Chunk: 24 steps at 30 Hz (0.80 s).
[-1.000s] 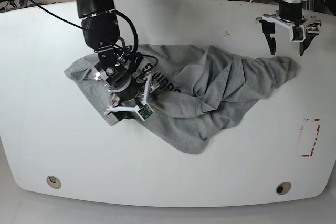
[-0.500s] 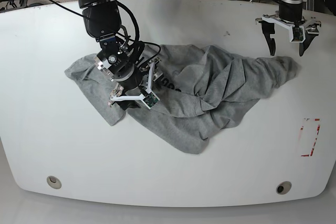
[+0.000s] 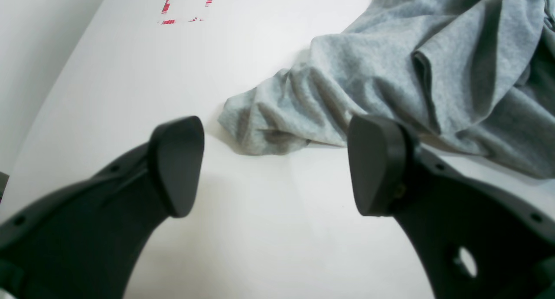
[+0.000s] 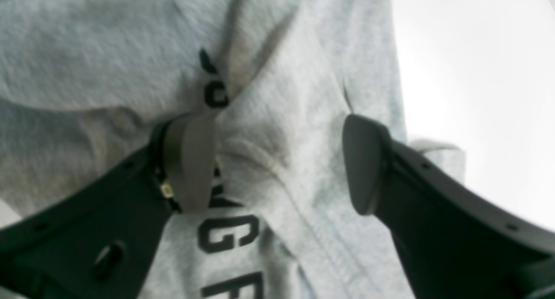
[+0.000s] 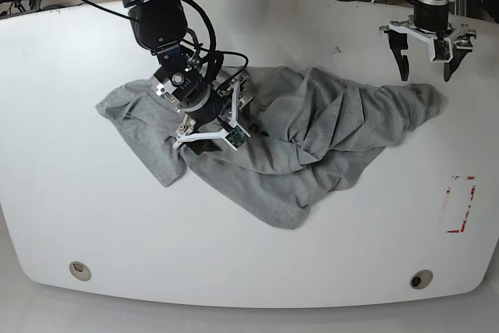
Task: Fold the T-shirt properly
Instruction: 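Grasp a shirt edge with the right gripper, adjusting its position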
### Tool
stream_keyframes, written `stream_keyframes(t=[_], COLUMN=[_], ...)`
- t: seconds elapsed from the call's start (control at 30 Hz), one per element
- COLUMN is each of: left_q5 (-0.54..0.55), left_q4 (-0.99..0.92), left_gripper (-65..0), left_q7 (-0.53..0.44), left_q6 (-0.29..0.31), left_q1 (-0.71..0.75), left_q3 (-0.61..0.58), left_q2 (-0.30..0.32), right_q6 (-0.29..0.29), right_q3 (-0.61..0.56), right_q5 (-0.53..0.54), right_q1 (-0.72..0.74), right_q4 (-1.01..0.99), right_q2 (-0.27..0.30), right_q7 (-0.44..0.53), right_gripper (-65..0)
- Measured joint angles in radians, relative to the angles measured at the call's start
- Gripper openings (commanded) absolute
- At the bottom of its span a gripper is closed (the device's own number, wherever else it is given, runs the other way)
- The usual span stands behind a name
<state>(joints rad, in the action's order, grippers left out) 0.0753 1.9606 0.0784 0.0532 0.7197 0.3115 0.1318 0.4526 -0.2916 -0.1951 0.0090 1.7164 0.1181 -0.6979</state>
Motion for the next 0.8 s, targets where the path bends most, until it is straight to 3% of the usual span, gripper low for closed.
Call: stream_keyframes(t=[0.13,0.67,0.8], left_q5=[0.000,0.000,0.000], left_q4=[0.000,0.000,0.000], left_gripper=[-16.4,-16.4,-16.4], left_q7=[0.000,0.000,0.000], left_q6=[0.000,0.000,0.000], left_q1=[0.000,0.000,0.000], left_q3=[0.000,0.000,0.000], left_q2=[-0.001,0.002,0.002], right_q6=[0.011,0.008,0.005], right_q3=[-0.045,-0.044,-0.042], right_q5=[0.011,0.008,0.008], right_q1=[-0.008,0.059,0.068], right_q4=[-0.003,-0.114,-0.120], right_q2=[0.005,0.005,0.007], right_q7=[-0.002,0.008,0.007], right_gripper=[-21.4,-21.4,-25.0])
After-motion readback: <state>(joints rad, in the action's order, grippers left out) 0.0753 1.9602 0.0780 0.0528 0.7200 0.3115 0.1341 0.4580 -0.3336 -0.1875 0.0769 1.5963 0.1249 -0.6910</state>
